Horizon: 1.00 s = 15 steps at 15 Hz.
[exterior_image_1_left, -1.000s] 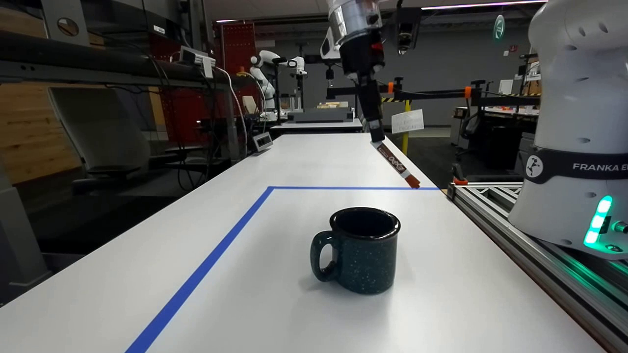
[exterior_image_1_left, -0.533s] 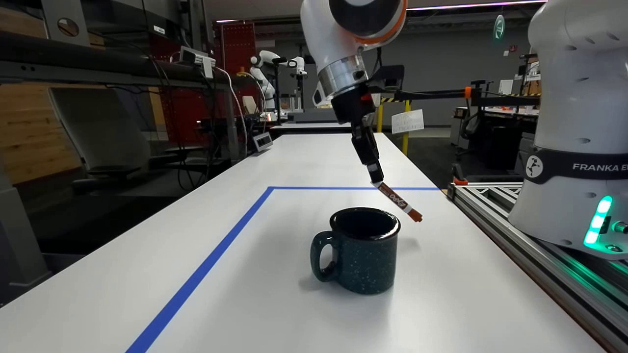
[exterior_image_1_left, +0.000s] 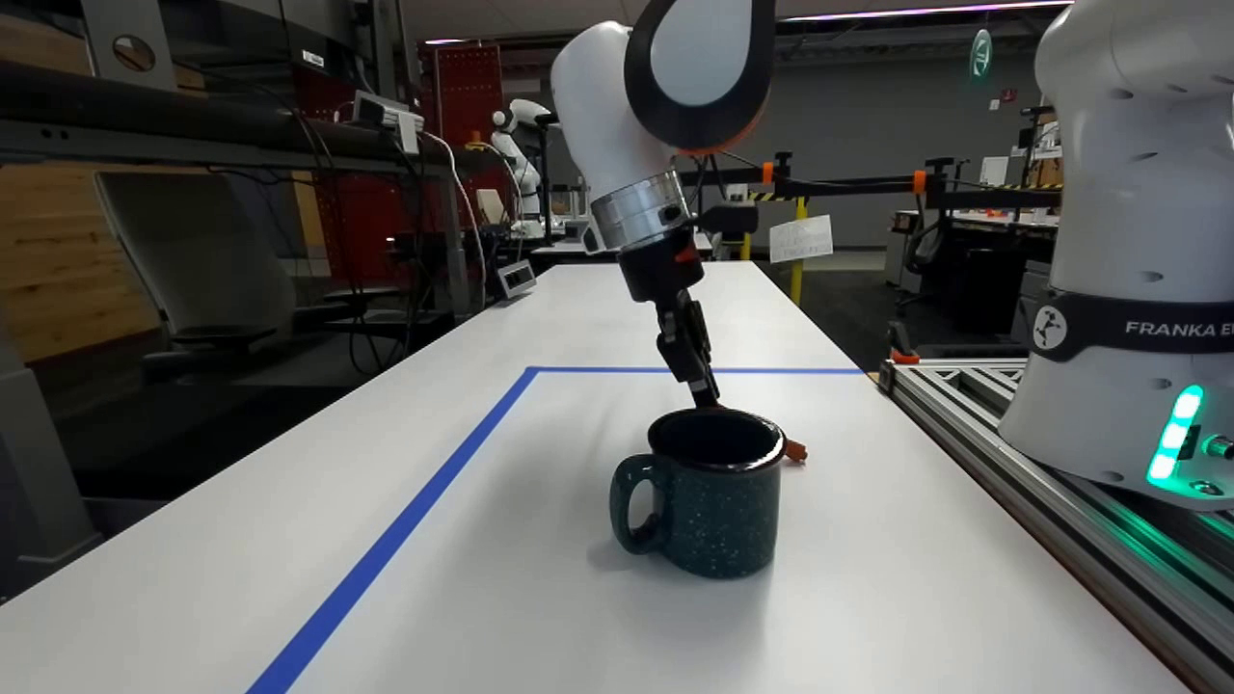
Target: Take the marker out of the mug.
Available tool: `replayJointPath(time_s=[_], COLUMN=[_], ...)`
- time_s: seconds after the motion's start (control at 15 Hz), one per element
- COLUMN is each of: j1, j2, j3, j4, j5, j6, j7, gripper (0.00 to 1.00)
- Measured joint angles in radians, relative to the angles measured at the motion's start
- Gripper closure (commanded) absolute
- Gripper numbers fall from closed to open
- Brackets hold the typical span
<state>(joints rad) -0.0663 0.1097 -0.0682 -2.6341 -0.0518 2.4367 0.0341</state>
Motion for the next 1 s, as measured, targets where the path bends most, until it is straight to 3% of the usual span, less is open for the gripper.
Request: replayJointPath(time_s=[0.13,0.2,0.47,0.73,1.0], j1=[0.023,0.035,0.084,0.109,0.108], j2=[0.036,0.051,0.094,0.073,-0.008], j3=[0.005,0.005,-0.004,-0.012,-0.016], j4=[0.004,0.005,0.005,0.006,0.003], j5=[-0.053,-0.081,-0.178,-0.195,-0.195], j6=[0.055,0.084,0.174,0.194,0.193], j7=[0.077,0.118,0.270,0.308,0.307], gripper=[0.95,0.62,0.31,0.01,0.00])
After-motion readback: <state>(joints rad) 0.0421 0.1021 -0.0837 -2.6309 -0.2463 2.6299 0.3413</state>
